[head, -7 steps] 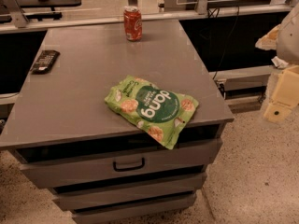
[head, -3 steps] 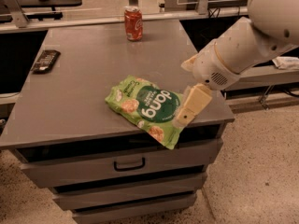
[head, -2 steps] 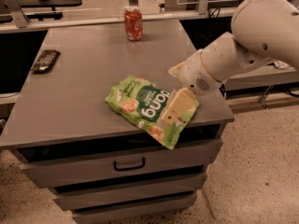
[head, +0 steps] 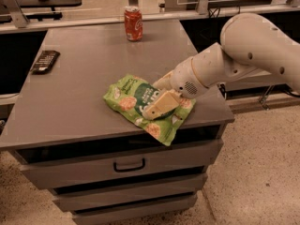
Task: Move green rice chip bag near coke can
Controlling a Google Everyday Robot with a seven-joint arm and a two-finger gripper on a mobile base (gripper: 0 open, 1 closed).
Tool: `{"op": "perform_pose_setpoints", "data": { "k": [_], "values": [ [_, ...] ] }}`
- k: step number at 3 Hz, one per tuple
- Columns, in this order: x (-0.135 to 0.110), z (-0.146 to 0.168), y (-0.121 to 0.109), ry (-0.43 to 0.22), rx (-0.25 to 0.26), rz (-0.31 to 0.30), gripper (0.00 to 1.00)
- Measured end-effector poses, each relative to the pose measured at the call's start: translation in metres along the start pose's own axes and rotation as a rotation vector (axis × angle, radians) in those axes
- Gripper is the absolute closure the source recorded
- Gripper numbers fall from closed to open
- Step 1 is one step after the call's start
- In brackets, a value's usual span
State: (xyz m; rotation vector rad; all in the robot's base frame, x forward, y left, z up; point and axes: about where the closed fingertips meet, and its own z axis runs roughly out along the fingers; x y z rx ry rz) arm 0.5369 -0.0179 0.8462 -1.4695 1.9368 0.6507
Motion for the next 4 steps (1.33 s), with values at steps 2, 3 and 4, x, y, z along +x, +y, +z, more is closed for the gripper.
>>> {"op": "perform_pose_setpoints", "data": {
  "k": [2, 3, 4],
  "values": [
    [-0.011, -0.032, -0.009, -0.068, 0.018, 0.053, 0.95],
    [-0.021, -0.083, -0.026, -0.086, 0.127, 0.039, 1.0],
    [-0.021, -0.083, -0.026, -0.086, 0.127, 0.039, 1.0]
  ]
}}
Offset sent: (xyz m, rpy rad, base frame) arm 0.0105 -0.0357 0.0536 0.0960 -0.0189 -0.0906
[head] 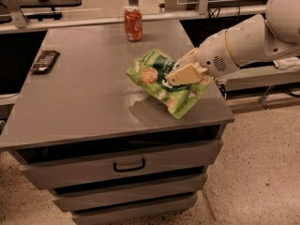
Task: Move green rice chip bag near coke can
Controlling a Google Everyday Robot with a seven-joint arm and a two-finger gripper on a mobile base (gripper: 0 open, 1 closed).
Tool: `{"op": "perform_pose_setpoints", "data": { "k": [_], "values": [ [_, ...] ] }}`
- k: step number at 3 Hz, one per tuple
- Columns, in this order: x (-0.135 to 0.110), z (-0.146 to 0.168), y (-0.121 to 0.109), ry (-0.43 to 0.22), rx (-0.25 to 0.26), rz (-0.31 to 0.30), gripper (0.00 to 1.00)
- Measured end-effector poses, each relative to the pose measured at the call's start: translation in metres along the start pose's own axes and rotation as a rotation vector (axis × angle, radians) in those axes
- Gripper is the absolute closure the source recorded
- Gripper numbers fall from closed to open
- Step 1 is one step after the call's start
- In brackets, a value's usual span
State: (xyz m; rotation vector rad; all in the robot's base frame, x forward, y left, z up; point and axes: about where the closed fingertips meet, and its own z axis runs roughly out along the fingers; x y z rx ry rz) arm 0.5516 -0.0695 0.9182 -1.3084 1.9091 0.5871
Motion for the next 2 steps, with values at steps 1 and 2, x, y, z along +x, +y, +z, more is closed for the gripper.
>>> {"op": "perform_pose_setpoints", "data": {
  "k": [1, 2],
  "values": [
    [-0.002, 0.004, -0.023, -0.028, 0.052, -0.013, 1.0],
    [0.002, 0.011, -0.077, -0.055, 0.122, -0.012, 1.0]
  ]
}}
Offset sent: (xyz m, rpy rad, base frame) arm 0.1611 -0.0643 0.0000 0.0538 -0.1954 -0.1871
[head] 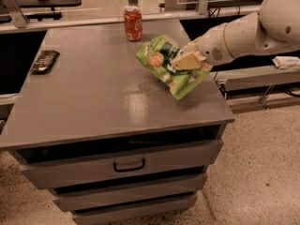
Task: Move green rice chip bag near coke can
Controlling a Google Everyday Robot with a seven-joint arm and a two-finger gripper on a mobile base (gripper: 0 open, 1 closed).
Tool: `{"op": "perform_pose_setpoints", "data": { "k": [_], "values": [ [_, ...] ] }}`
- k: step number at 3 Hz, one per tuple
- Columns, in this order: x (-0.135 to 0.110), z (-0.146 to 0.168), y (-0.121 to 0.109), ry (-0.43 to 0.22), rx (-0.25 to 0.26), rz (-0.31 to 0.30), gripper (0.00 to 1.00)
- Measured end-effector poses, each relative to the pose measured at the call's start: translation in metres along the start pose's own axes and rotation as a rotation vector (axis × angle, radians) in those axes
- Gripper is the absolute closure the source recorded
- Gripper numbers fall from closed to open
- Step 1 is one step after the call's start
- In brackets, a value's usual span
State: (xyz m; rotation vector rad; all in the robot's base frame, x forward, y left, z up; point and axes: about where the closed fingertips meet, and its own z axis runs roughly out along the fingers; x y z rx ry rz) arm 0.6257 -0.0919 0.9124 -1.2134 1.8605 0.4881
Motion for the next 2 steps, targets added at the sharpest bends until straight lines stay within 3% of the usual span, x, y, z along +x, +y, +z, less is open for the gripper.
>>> {"op": "perform_pose_setpoints", "data": {
  "k": [1, 2],
  "values": [
    [0.009, 0.018, -0.065, 0.0, 0.057, 0.013, 1.0],
    [0.022, 0.048, -0.118, 0.042, 0.074, 0.03, 1.0]
  ]
}}
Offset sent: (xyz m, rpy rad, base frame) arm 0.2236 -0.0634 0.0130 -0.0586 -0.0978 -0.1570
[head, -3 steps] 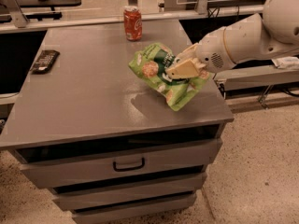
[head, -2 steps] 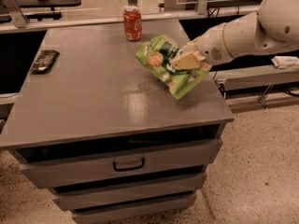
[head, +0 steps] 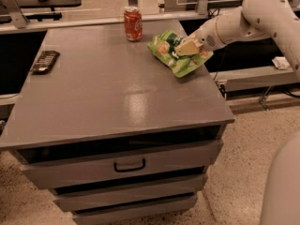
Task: Move green rice chip bag near coke can
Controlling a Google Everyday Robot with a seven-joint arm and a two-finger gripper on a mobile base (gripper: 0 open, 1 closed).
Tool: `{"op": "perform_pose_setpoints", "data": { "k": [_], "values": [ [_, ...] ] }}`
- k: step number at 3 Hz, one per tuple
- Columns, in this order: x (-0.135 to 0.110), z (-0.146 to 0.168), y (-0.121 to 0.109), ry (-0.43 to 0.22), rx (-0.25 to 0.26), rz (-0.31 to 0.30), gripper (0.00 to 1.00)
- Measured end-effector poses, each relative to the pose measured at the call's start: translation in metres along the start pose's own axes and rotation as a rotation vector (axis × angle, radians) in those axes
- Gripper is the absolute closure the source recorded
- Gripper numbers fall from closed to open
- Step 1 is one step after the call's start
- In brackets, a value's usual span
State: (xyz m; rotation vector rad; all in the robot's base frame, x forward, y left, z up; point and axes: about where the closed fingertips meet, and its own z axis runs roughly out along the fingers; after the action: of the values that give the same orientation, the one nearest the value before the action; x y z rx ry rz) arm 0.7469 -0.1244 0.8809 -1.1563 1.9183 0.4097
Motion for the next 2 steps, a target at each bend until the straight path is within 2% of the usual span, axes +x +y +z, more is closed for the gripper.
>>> {"op": "perform_pose_setpoints", "data": {
  "k": [1, 2],
  "values": [
    [-0.0026, 0.0203, -0.0242, 0.016, 0.006, 0.0, 1.0],
    [-0.0032, 0.0198, -0.0244, 0.016, 0.006, 0.0, 1.0]
  ]
}}
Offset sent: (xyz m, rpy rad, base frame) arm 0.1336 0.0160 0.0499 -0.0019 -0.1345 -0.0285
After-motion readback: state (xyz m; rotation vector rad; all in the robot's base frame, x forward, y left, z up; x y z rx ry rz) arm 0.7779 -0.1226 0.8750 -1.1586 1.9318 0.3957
